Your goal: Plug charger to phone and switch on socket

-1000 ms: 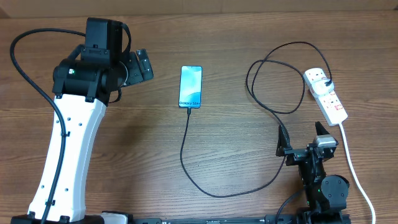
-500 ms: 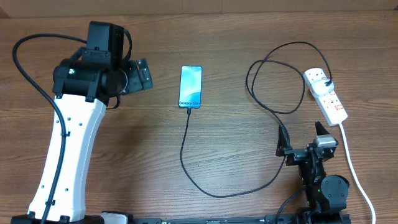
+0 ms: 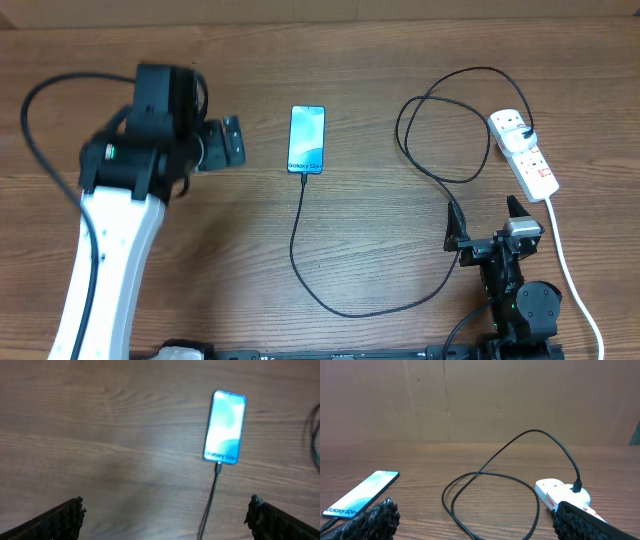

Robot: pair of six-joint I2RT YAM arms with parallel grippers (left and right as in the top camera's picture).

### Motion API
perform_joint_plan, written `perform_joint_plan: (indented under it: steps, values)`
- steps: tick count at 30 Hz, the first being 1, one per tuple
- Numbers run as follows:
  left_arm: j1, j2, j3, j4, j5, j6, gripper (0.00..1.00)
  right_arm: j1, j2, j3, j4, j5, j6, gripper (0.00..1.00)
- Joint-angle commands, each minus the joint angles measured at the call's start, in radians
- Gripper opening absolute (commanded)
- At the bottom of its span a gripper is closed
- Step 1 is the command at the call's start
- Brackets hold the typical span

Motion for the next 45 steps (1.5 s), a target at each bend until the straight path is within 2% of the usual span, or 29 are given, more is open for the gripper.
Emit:
perform_joint_plan:
  steps: [1, 8, 23, 28, 45]
  values:
    - [0.02, -0.146, -0.16, 0.064, 0.051, 0.047, 1.0, 0.003, -0.01, -0.01, 0.005, 0.008, -0.004, 1.0]
    - [0.092, -0.402, -0.497, 0.242, 0.193, 0.216, 0.99, 0.003, -0.01, -0.01, 0.005, 0.008, -0.004, 1.0]
    - [0.1, -0.843, -1.046, 0.702, 0.243, 0.237, 1.0, 0.003, -0.01, -0.01, 0.005, 0.008, -0.004, 1.0]
    - [0.1, -0.964, -1.145, 0.772, 0.249, 0.237, 1.0, 0.003, -0.01, -0.01, 0.005, 0.008, -0.004, 1.0]
    - [0.1, -1.262, -1.323, 0.961, 0.233, 0.236, 1.0, 0.003, -0.01, -0.01, 0.005, 0.008, -0.004, 1.0]
